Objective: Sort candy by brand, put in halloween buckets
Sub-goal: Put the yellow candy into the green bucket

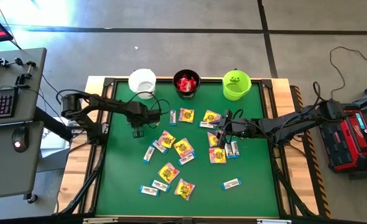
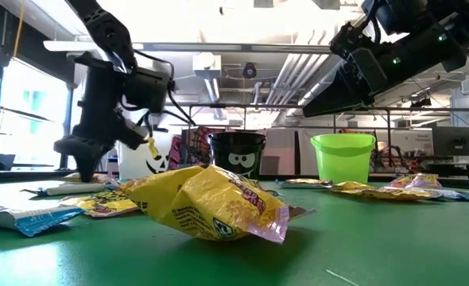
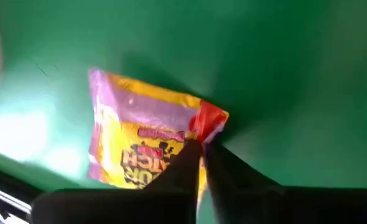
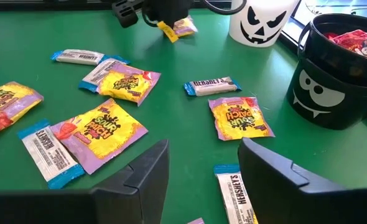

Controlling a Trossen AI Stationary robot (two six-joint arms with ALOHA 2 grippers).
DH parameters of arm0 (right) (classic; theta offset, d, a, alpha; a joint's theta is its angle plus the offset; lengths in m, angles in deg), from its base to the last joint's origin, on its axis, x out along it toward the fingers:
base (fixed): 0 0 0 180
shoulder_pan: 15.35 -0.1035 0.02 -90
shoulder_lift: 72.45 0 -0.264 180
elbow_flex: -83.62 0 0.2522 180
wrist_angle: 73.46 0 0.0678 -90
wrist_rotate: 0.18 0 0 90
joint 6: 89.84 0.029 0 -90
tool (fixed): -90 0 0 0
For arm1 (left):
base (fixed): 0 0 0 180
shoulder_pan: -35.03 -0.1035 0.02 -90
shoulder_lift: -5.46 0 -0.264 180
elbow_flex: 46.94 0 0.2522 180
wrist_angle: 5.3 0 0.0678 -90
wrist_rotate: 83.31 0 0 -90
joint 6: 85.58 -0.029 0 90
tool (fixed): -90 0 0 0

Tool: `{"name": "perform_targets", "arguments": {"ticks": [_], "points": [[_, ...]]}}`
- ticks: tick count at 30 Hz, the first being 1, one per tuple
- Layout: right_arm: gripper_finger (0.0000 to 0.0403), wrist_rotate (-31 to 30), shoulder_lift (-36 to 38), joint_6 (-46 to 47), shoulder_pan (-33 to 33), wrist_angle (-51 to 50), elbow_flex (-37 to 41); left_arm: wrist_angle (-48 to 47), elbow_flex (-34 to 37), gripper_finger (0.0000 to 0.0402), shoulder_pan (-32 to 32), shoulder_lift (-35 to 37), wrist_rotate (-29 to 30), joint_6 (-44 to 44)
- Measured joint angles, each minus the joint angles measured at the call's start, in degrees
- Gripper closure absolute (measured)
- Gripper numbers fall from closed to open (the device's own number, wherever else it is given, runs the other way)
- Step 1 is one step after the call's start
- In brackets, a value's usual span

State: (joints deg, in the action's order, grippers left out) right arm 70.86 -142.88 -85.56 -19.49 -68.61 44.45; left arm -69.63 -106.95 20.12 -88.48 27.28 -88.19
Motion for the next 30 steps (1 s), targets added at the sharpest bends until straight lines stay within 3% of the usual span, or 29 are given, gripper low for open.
{"name": "perform_targets", "arguments": {"ticks": [8, 15, 22, 30], "points": [[0.0222, 0.01, -0.02, 0.0, 0.01, 0.07, -0.02, -0.32, -5.72, 0.0401, 1.76, 6.09, -3.03, -0.62], [0.0222, 0.92, -0.03, 0.22, 0.0, 0.67, -0.02, 3.09, -9.94, 0.0401, 2.4, 11.52, -12.36, -0.12], [0.0222, 3.97, -1.41, -4.48, 0.11, 7.2, -0.55, 13.36, -13.39, 0.0401, 3.14, 10.96, -24.25, 1.81], [0.0221, 8.58, -5.99, -7.44, 2.16, -1.28, -11.27, 22.36, -14.88, 0.0401, 3.79, 8.53, -31.88, 3.29]]}}
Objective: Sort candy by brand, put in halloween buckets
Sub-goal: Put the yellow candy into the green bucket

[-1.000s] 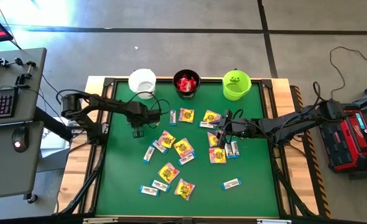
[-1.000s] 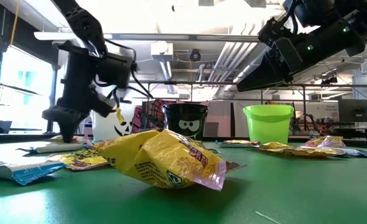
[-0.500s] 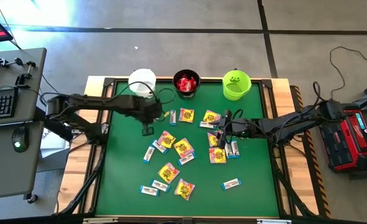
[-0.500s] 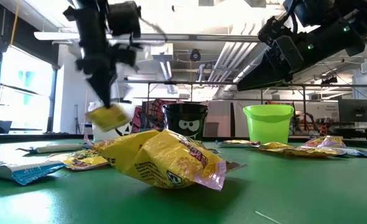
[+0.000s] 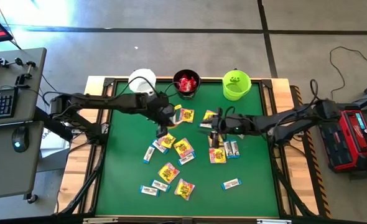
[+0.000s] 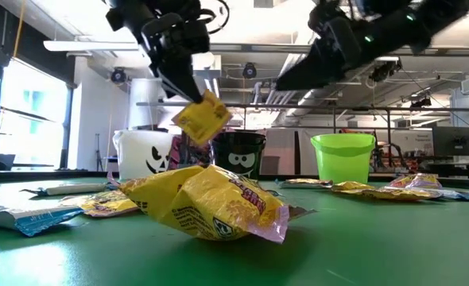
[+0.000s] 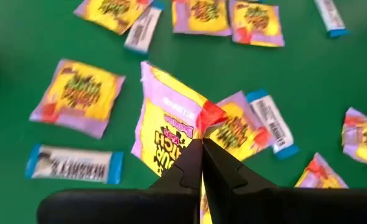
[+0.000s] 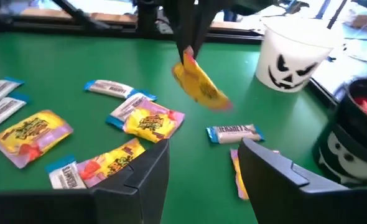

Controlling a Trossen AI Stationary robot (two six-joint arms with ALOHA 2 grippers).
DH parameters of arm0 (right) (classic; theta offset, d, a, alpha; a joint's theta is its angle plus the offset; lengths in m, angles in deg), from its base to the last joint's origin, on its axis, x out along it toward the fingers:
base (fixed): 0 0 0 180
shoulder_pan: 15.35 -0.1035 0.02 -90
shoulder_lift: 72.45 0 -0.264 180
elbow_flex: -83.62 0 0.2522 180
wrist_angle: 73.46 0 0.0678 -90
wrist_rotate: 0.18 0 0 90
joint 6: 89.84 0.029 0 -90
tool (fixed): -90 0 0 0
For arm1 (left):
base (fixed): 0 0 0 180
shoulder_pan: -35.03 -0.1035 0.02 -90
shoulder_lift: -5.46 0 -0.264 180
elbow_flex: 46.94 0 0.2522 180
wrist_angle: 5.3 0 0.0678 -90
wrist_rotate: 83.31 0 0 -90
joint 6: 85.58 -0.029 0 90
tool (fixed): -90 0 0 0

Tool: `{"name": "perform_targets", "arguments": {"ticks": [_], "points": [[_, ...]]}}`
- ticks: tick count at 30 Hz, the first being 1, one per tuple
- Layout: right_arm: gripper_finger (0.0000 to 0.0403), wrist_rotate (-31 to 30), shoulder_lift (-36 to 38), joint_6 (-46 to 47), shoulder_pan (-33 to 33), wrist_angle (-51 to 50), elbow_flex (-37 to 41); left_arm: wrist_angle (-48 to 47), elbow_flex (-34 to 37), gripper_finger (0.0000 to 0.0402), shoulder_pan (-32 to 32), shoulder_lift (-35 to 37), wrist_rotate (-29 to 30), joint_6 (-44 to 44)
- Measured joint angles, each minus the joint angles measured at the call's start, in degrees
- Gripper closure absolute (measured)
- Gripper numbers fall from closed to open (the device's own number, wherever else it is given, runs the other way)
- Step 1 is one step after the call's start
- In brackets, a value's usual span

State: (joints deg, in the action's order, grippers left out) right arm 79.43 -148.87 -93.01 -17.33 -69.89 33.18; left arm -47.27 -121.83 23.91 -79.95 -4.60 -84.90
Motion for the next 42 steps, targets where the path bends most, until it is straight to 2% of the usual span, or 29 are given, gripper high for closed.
{"name": "perform_targets", "arguments": {"ticks": [10, 17, 20, 23, 30, 35, 39, 42], "points": [[0.0191, 5.16, -10.26, -5.48, 3.09, -22.11, -20.89, 5.05, -0.35, 0.0401, 1.13, -0.63, -0.37, -1.34], [0.0201, 9.07, -16.8, -11.64, 4.78, -30.07, -31.42, 6.54, -0.35, 0.0401, 2.26, -0.63, -1.15, -2.77], [0.022, 10.49, -19.13, -12.44, 5.34, -33.15, -33.92, 7.78, -0.35, 0.0401, 2.51, -0.63, -1.24, -2.94], [0.0255, 10.6, -20.23, -13.65, 5.42, -34.64, -35.55, 8.38, -0.35, 0.0401, 2.57, -0.63, -1.21, -3.36], [0.039, 10.62, -20.09, -15.15, 5.38, -34.78, -35.74, 10.02, -0.35, 0.0399, 2.52, -0.6, -0.07, -3.53], [0.0398, 10.55, -20.02, -14.92, 5.35, -35.25, -35.74, 11.83, -0.35, 0.0371, 2.52, -0.6, 1.58, -3.51], [0.0401, 9.71, -19.64, -13.92, 5.21, -36.57, -35.74, 10.87, -0.35, 0.0325, 2.56, -0.58, 7.78, -3.92], [0.0402, 7.58, -18.64, -12.72, 5.2, -38.3, -35.74, 9.82, -0.35, 0.0286, 2.52, -0.58, 9.95, -3.93]]}}
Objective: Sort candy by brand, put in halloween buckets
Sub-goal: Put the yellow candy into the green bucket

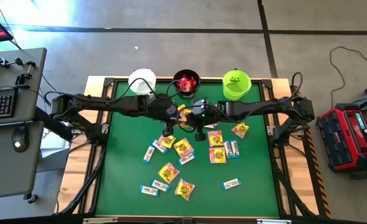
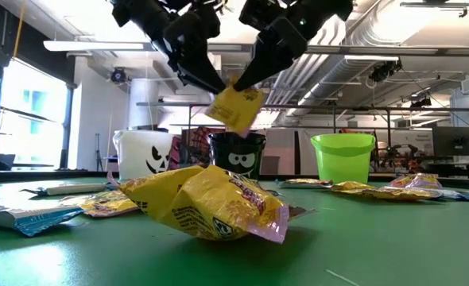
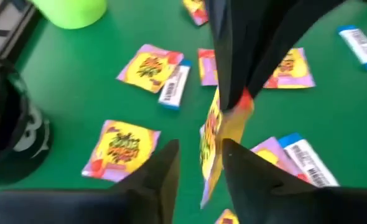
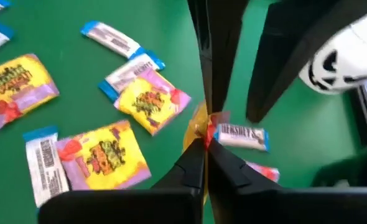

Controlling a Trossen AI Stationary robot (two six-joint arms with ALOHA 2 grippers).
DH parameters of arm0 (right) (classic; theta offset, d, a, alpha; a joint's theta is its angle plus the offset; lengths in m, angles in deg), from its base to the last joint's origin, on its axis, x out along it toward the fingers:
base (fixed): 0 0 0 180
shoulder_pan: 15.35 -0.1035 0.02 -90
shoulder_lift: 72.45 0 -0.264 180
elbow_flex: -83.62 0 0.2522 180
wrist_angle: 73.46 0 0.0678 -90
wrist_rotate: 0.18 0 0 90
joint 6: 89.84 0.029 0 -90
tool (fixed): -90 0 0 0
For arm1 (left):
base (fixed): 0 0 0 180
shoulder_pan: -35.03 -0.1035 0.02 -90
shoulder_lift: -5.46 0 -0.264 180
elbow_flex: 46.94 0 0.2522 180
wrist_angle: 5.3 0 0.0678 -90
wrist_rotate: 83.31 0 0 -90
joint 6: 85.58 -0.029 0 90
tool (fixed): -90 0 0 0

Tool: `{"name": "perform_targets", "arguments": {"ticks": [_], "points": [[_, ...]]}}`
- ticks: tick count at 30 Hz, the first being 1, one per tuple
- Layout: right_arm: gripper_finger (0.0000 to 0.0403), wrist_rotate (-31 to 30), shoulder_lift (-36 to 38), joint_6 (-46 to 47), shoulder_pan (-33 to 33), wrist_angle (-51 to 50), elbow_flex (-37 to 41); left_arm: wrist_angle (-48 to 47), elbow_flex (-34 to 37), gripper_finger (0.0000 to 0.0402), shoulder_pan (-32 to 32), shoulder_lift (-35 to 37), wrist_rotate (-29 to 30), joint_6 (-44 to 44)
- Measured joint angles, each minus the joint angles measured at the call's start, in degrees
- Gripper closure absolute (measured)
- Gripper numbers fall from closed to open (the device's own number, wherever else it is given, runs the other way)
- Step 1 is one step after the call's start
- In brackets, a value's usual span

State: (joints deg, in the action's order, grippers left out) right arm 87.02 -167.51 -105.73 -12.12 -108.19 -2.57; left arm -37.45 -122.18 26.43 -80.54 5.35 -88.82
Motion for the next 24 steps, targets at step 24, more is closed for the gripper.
{"name": "perform_targets", "arguments": {"ticks": [24], "points": [[0.0403, -29.31, 14.41, -0.73, 22.9, -24.64, 0.09, 24.5, 14.49, 0.022, -1.66, 1.42, 3.22, 2.58]]}}
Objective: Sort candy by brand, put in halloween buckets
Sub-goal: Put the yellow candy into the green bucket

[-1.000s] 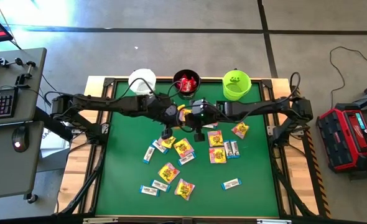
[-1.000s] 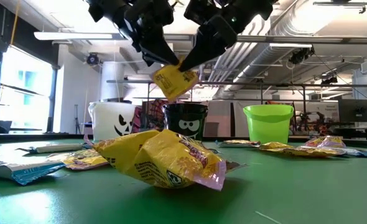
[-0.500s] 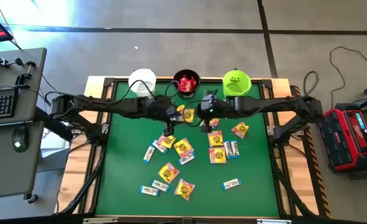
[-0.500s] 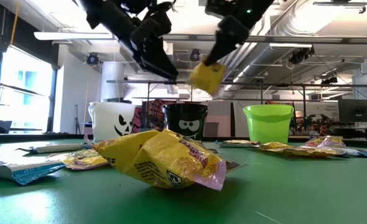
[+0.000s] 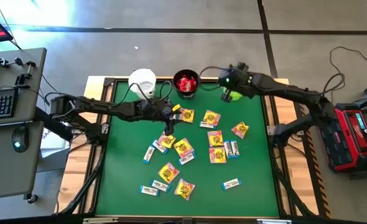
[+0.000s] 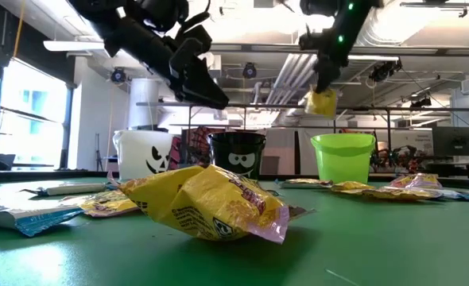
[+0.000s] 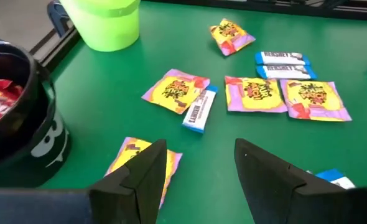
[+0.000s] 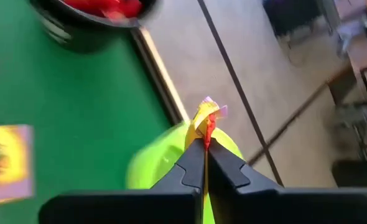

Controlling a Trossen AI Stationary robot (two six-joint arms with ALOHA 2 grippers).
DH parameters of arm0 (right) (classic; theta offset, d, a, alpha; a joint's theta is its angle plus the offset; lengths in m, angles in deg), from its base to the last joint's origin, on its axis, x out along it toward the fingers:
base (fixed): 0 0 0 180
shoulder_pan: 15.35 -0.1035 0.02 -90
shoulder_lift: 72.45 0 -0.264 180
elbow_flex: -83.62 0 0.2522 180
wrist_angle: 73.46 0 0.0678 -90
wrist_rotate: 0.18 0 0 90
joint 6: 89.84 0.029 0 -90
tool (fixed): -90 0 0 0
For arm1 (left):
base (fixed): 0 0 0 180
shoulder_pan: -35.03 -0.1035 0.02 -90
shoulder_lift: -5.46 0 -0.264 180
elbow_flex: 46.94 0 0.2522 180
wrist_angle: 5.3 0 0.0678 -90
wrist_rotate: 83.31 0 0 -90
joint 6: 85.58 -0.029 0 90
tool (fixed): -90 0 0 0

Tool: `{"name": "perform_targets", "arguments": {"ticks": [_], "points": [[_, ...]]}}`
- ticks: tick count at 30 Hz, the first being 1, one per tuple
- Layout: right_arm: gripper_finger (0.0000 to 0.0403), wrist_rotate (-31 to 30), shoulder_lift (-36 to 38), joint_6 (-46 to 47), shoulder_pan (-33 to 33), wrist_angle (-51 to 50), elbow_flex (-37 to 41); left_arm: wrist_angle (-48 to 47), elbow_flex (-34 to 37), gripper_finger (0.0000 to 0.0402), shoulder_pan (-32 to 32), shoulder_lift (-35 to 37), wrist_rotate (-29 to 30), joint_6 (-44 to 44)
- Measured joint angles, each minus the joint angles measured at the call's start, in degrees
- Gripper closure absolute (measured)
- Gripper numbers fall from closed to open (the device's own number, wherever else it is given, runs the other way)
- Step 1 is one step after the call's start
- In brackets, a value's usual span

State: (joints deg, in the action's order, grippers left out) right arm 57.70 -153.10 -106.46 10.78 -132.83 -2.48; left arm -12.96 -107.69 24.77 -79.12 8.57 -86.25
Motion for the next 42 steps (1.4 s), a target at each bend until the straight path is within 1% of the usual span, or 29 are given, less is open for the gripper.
{"name": "perform_targets", "arguments": {"ticks": [5, 10, 20, 24, 28, 30, 32, 38, 40, 42], "points": [[0.0403, 1.08, -3.58, -2.01, 6.47, -0.37, 0.07, 0.61, 2.59, 0.022, -0.87, 1.99, 0.12, 0.47], [0.0403, 2.7, -7.06, -2.29, 10.76, -2.72, 0.07, 0.33, 4.27, 0.022, -1.36, 4.07, 0.23, 1.09], [0.0403, 3.09, -13.05, -1.88, 15.64, -3.01, 0.07, 0.31, 6.37, 0.022, -1.36, 6.88, 0.86, 2.06], [0.0403, 2.02, -15.5, -1.89, 16.47, -3.06, 0.07, -0.16, 6.93, 0.022, -1.36, 6.84, 1.58, 3.07], [0.0396, 3.55, -17.27, -1.9, 16.7, -3.2, 0.09, -1.21, 6.93, 0.022, -1.36, 6.84, 1.95, 3.2], [0.0378, 3.72, -17.41, -1.98, 16.61, -3.2, 0.09, -1.29, 6.93, 0.022, -1.36, 6.84, 1.96, 3.15], [0.0347, 3.72, -17.39, -1.88, 16.21, -3.16, 0.09, -1.56, 6.92, 0.022, -1.36, 6.84, 1.96, 3.15], [0.0235, 3.86, -16.7, -1.34, 14.28, -3.4, 0.09, -1.7, 6.91, 0.022, -1.36, 6.84, 1.96, 3.08], [0.0208, 3.97, -15.59, -1.17, 13.11, -3.42, 0.09, -1.9, 6.91, 0.022, -1.36, 6.84, 1.96, 3.05], [0.0191, 4.25, -13.74, -0.35, 11.95, -3.22, 0.09, -1.97, 6.91, 0.022, -1.36, 6.84, 1.96, 3.04]]}}
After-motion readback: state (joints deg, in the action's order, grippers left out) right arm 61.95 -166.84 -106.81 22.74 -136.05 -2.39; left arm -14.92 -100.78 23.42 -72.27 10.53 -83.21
